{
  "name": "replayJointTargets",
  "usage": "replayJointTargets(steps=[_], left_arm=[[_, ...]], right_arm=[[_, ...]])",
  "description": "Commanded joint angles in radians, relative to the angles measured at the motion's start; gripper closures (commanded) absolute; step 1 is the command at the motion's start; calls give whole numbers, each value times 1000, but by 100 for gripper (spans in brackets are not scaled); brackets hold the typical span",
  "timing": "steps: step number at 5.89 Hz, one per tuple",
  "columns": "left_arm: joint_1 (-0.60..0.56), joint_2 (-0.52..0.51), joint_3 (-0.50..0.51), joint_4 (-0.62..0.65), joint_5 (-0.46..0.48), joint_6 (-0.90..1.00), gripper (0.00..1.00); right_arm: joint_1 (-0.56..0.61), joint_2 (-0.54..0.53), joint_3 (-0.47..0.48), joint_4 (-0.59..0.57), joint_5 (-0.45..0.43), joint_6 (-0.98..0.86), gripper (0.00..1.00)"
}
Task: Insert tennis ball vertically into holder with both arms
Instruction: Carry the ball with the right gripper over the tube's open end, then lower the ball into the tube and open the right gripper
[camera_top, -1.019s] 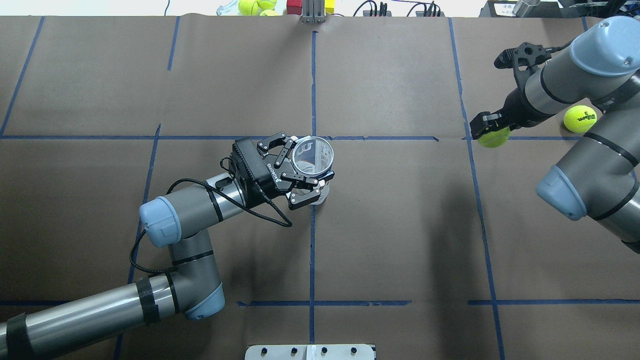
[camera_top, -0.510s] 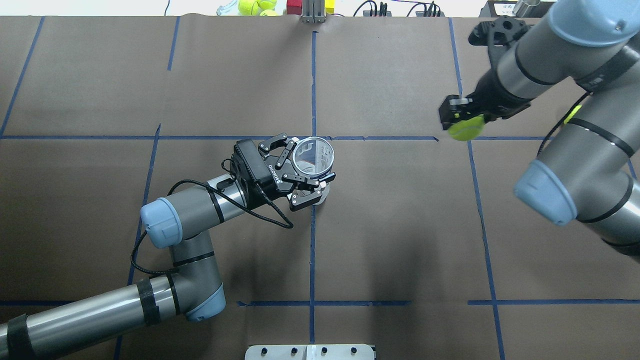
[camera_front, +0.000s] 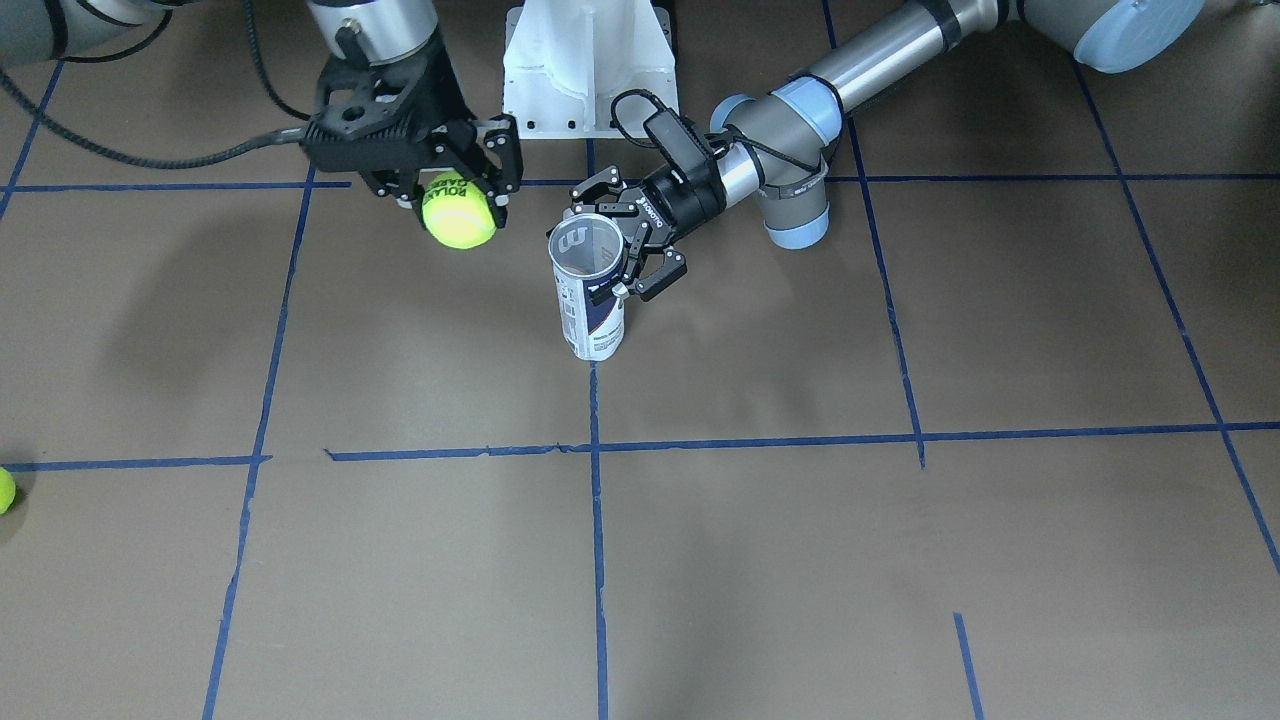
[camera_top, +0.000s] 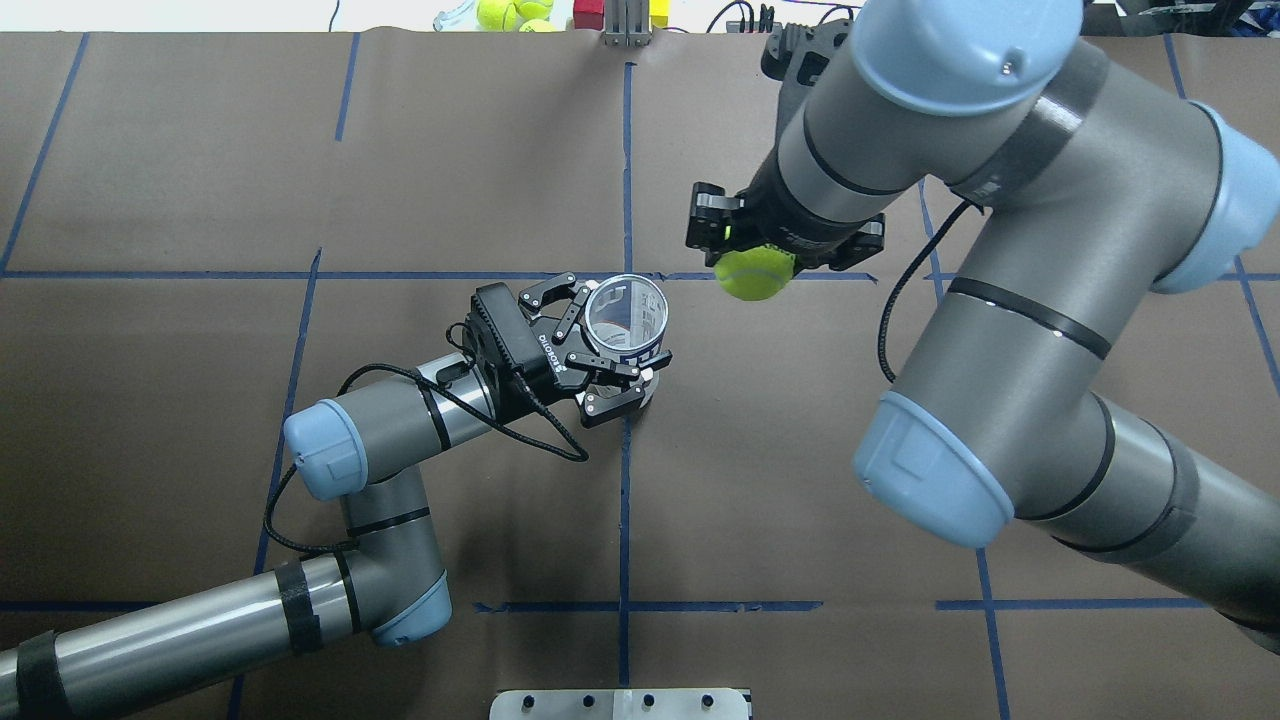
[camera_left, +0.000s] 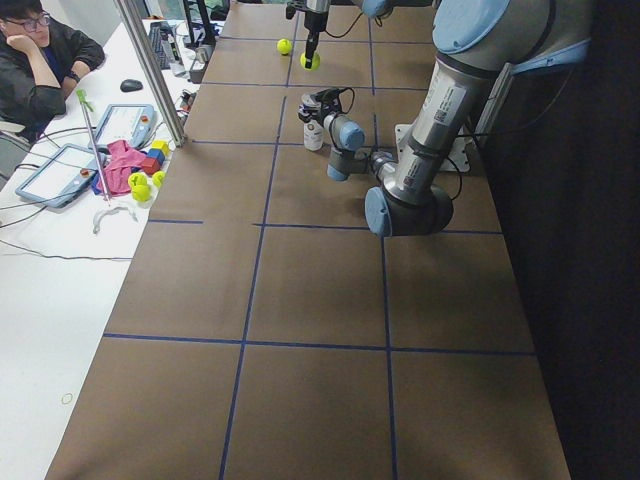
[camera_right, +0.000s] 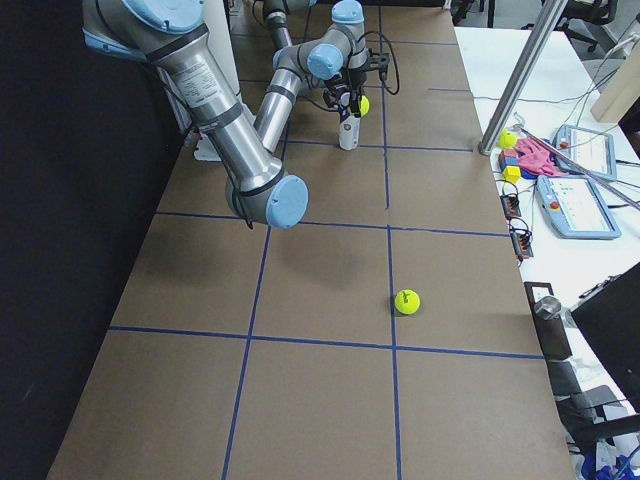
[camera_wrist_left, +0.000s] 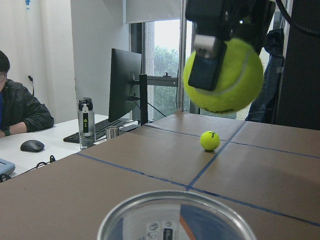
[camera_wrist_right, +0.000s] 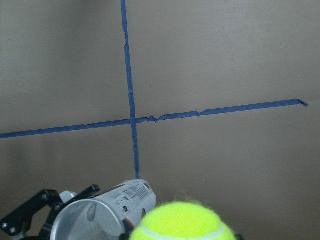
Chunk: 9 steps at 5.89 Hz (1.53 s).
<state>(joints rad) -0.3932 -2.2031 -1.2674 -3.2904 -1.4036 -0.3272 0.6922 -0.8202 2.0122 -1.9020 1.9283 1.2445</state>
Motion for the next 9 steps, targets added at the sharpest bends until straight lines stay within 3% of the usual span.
replayJointTargets(steps=[1, 2, 7, 9], left_arm=[[0, 0, 5, 0, 0, -1, 10], [0, -1, 5, 0, 0, -1, 10], [4, -1, 5, 0, 0, -1, 10], [4, 0, 5, 0, 0, -1, 10]], right_arm=[[-34, 106, -77, -26, -43, 48, 70], [-36, 171, -154, -28, -46, 53, 70], [-109, 200, -204, -26, -130, 85, 69], [-114, 197, -204, -28, -132, 87, 55]])
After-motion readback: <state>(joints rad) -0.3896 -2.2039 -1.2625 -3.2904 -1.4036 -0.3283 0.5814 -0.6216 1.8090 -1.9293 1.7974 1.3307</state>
